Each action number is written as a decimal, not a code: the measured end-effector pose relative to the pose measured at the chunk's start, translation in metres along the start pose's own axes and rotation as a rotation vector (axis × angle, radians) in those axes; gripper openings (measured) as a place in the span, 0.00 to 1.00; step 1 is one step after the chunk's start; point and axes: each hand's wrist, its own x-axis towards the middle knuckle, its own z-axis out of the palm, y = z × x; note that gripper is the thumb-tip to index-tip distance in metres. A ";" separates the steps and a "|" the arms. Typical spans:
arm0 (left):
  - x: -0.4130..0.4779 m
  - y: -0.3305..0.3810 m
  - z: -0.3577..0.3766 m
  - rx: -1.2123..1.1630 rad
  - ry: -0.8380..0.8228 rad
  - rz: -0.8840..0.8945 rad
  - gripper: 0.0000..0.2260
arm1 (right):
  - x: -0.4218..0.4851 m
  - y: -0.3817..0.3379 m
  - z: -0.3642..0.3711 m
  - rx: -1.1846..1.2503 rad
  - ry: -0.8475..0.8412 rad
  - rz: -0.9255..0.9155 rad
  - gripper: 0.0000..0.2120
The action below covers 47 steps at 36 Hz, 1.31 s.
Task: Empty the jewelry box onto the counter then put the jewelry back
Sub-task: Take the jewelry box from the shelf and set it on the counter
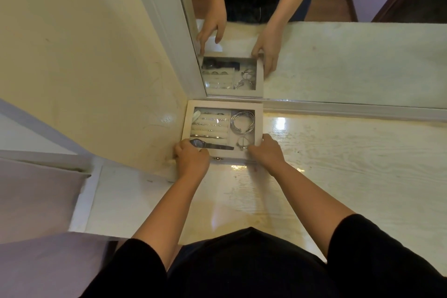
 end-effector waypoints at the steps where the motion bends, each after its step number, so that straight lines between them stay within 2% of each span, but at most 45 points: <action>1: -0.001 0.000 0.000 0.005 -0.001 -0.004 0.20 | -0.001 0.001 0.000 -0.006 0.000 0.007 0.21; 10: -0.003 -0.011 -0.001 0.038 -0.049 -0.023 0.21 | -0.014 0.026 -0.012 0.002 -0.025 0.058 0.20; 13: -0.007 -0.019 -0.002 0.187 -0.088 0.041 0.22 | -0.021 0.037 -0.017 0.009 -0.019 0.044 0.20; 19: -0.021 -0.039 0.001 0.412 -0.173 0.204 0.30 | -0.039 0.059 -0.020 0.092 0.031 0.024 0.21; 24: -0.032 -0.049 0.004 0.451 -0.187 0.227 0.32 | -0.049 0.073 -0.019 0.164 0.096 0.030 0.19; 29: -0.039 -0.054 0.005 0.421 -0.184 0.256 0.31 | -0.060 0.085 -0.010 0.344 0.143 0.189 0.15; 33: -0.039 -0.054 0.004 0.416 -0.172 0.299 0.29 | -0.077 0.087 0.002 0.692 0.061 0.391 0.10; 37: -0.038 -0.053 0.001 0.387 -0.188 0.297 0.27 | -0.092 0.074 0.020 0.925 -0.178 0.496 0.08; 41: -0.038 -0.053 -0.001 0.392 -0.191 0.304 0.26 | -0.091 0.060 0.038 0.960 -0.298 0.446 0.07; 47: -0.038 -0.051 -0.002 0.412 -0.187 0.313 0.23 | -0.087 0.051 0.051 0.950 -0.277 0.424 0.08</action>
